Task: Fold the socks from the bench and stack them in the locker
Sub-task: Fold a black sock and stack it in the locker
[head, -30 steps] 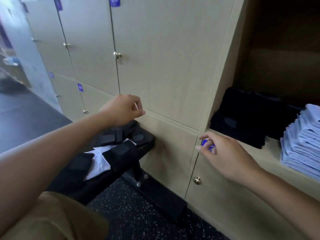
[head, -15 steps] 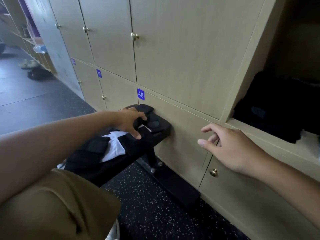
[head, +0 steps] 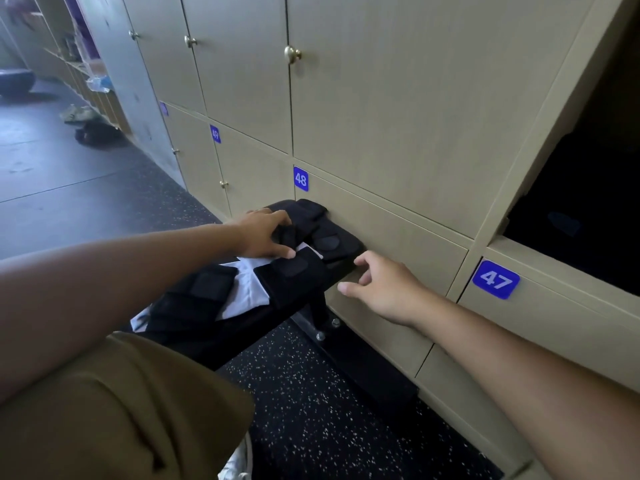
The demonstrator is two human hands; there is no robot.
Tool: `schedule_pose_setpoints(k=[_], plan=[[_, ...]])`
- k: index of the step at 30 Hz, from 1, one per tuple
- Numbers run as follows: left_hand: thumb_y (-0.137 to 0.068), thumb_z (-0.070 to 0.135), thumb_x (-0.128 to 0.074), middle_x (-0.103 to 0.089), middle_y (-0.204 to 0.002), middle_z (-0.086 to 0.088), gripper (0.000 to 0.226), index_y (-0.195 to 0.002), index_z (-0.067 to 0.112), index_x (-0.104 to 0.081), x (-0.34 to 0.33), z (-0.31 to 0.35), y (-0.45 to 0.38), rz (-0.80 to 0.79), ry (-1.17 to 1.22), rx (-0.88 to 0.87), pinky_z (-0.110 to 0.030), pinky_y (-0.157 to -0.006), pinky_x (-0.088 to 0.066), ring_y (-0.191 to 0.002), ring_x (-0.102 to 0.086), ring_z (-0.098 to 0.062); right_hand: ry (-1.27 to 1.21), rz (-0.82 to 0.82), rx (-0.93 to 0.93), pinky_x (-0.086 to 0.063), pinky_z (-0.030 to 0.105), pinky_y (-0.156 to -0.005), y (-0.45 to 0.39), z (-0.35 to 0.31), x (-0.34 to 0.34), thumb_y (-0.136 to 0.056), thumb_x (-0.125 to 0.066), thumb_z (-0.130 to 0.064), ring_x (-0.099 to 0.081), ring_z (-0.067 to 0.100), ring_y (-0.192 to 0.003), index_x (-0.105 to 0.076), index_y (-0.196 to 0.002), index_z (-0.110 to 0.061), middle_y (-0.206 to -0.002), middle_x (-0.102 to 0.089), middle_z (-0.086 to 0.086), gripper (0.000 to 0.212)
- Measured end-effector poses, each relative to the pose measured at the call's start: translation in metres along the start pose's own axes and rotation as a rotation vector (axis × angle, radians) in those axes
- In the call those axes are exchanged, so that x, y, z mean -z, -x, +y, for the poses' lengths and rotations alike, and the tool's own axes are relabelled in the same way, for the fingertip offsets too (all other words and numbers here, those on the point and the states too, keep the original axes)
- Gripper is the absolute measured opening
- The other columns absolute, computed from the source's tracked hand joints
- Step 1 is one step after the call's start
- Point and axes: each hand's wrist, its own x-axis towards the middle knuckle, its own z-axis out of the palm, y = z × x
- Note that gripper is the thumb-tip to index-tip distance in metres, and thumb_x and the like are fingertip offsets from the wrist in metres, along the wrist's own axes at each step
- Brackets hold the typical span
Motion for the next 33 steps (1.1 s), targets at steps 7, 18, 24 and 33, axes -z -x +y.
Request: schedule_pose_setpoints(k=[7, 18, 24, 33], plan=[[-0.09, 0.049, -0.069, -0.061, -0.129, -0.005, 0.059, -0.138, 0.019, -0.053, 0.0, -0.007, -0.003, 0.068, 0.001, 0.027, -0.04, -0.095, -0.049, -0.116, -0.059, -0.027, -0.082, -0.046, -0.061, -0.044, 0.032, -0.089, -0.037, -0.017, -0.038, -0.09, -0.07, -0.05, -0.056, 0.025, -0.119, -0.043, -0.139, -0.013, -0.134, -0.055, 0.008, 0.067], [-0.097, 0.022, -0.066, -0.071, -0.111, -0.01, 0.025, -0.12, 0.01, -0.068, 0.025, -0.031, 0.009, 0.433, 0.326, 0.171, -0.036, -0.085, -0.051, -0.102, -0.065, -0.03, -0.354, 0.018, -0.102, -0.052, 0.032, -0.073, -0.061, -0.023, -0.054, -0.088, -0.079, -0.029, -0.058, 0.016, -0.077, -0.065, -0.097, -0.006, -0.088, -0.065, 0.001, 0.027], [-0.086, 0.029, -0.083, -0.066, -0.109, -0.001, 0.048, -0.125, 0.009, -0.062, 0.039, -0.019, 0.002, 0.53, 0.763, 0.314, -0.033, -0.083, -0.054, -0.099, -0.064, -0.021, -0.595, -0.026, -0.078, -0.058, 0.049, -0.094, -0.052, -0.025, -0.041, -0.093, -0.073, -0.016, -0.058, 0.016, -0.066, -0.062, -0.09, -0.013, -0.085, -0.061, -0.001, 0.012], [-0.085, 0.04, -0.082, -0.063, -0.108, -0.011, 0.051, -0.111, 0.005, -0.055, 0.007, -0.003, -0.039, 0.108, 0.658, 0.439, -0.036, -0.083, -0.048, -0.098, -0.06, -0.028, -0.497, 0.024, -0.026, -0.058, 0.05, -0.093, -0.037, 0.005, -0.017, -0.093, -0.073, -0.016, -0.063, 0.018, -0.07, -0.065, -0.091, -0.015, -0.101, -0.07, 0.005, 0.009]])
